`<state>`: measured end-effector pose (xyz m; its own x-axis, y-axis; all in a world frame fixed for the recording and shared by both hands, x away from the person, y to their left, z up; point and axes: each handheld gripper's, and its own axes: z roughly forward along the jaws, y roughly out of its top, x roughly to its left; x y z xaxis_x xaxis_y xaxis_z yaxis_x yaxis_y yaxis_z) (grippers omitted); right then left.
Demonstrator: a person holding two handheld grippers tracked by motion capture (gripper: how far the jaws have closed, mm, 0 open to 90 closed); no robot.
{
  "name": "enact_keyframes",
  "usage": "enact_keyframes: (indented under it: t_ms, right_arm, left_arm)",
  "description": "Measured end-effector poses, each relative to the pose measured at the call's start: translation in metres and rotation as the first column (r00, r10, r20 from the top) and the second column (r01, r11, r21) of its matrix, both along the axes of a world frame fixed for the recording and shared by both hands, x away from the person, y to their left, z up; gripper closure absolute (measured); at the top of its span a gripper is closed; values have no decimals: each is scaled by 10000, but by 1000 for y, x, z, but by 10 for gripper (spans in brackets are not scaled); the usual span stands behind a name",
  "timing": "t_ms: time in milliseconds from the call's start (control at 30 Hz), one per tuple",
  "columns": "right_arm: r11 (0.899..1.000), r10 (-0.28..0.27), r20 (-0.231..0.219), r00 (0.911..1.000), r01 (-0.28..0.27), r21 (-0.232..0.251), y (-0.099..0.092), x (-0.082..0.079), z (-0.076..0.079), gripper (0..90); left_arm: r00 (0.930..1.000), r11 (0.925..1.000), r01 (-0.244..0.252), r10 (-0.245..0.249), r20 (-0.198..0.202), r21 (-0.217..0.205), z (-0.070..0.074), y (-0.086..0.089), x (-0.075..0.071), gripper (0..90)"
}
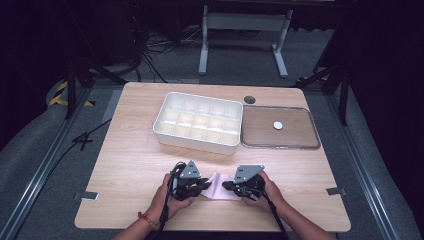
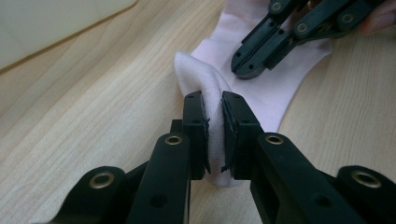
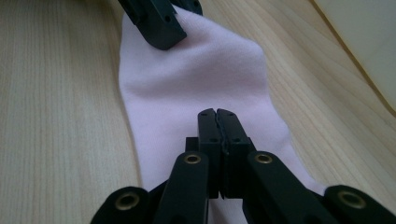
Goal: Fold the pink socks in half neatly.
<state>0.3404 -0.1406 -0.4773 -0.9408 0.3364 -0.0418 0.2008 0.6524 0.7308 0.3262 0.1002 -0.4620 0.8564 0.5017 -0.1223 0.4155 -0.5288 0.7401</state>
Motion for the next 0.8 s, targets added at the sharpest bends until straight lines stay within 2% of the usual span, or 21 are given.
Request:
enact_keyframes:
  t_ms: [133, 167, 267, 433, 567, 600, 733, 800]
  right_arm:
    - [9998, -60, -255, 9997, 64, 188, 3, 6, -1, 899]
    - [9999, -7, -61, 10000, 8, 108, 6, 7, -1, 899]
    - [10000, 6, -2, 10000, -6, 63, 9, 8, 0, 899]
    - [9999, 22, -61, 10000, -21, 161, 13, 12, -1, 899]
    - [9997, -62, 47, 10000, 61, 243, 19, 14, -2, 898]
    - [9997, -80, 55, 10000, 78, 249, 20, 14, -2, 897]
    - [9996, -95, 95, 9999, 93, 274, 18, 14, -1, 890]
    - [9981, -285, 72, 9996, 281, 546, 10, 14, 5, 877]
  left_arm:
    - [9998, 9999, -116, 116, 134, -38, 2, 0, 1, 800]
    - [9998, 9999, -116, 116, 134, -38, 2, 0, 1, 801]
    - [9995, 9997, -215, 217, 209, -77, 4, 1, 2, 801]
    - [9993, 9999, 49, -54, 367, 115, 8, 1, 3, 808]
    - [9992, 9999, -142, 138, 388, 97, 9, 1, 6, 807]
    - [9988, 9996, -167, 157, 457, 212, 9, 1, 7, 807]
    - [9982, 9982, -362, 337, 503, 488, 10, -2, 6, 809]
    - [9982, 9980, -371, 345, 490, 520, 11, -1, 6, 809]
